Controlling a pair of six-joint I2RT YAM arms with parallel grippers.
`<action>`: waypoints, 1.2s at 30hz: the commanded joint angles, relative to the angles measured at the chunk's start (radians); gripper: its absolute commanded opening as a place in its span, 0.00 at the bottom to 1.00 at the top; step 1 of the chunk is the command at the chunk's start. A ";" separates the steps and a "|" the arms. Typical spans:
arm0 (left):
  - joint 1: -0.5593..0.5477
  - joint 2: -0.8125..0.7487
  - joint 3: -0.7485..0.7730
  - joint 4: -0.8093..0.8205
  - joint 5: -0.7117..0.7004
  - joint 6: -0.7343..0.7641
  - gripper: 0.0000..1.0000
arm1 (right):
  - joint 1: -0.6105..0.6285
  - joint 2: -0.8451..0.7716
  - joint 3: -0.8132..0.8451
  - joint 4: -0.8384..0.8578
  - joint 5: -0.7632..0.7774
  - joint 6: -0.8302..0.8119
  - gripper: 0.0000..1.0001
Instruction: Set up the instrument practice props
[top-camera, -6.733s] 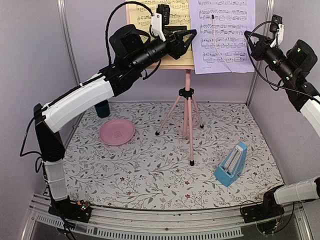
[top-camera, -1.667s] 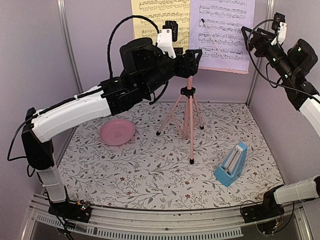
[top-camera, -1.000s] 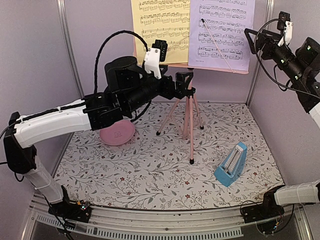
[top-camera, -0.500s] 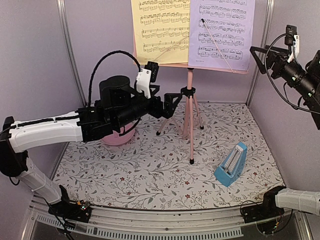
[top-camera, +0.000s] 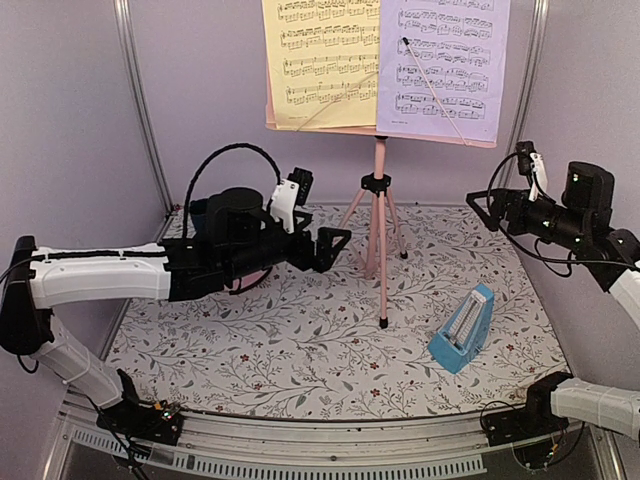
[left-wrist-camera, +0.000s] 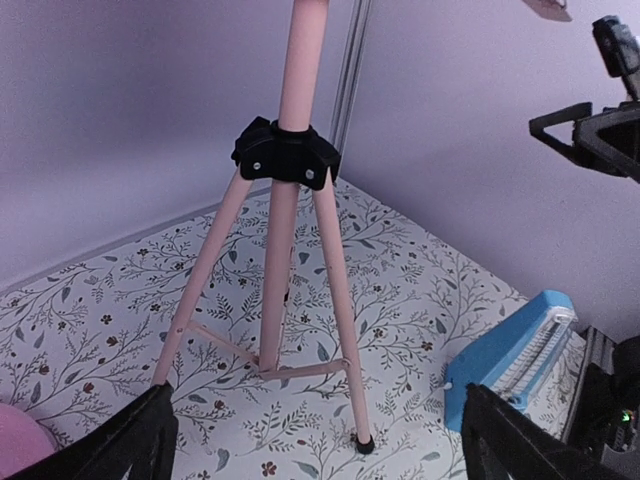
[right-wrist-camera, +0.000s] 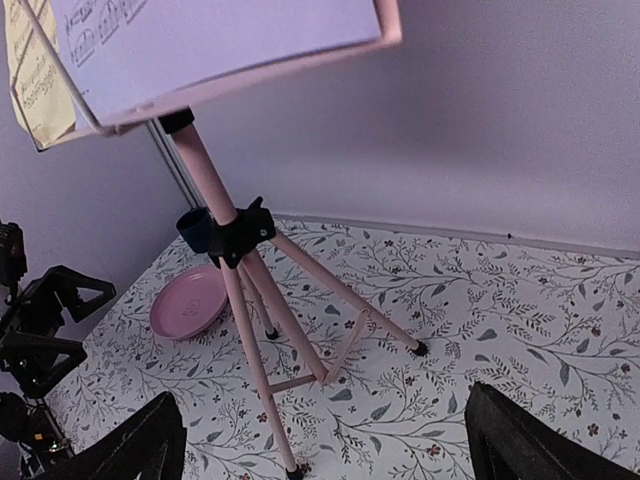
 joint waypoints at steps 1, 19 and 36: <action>0.013 -0.012 -0.024 0.056 0.022 -0.013 0.99 | -0.005 -0.019 -0.031 -0.109 -0.029 0.066 0.99; 0.064 -0.029 -0.204 0.183 0.031 -0.125 0.99 | 0.053 -0.079 -0.102 -0.415 0.182 0.281 0.98; 0.114 -0.011 -0.290 0.299 0.081 -0.164 0.99 | 0.342 0.105 -0.088 -0.663 0.461 0.673 0.99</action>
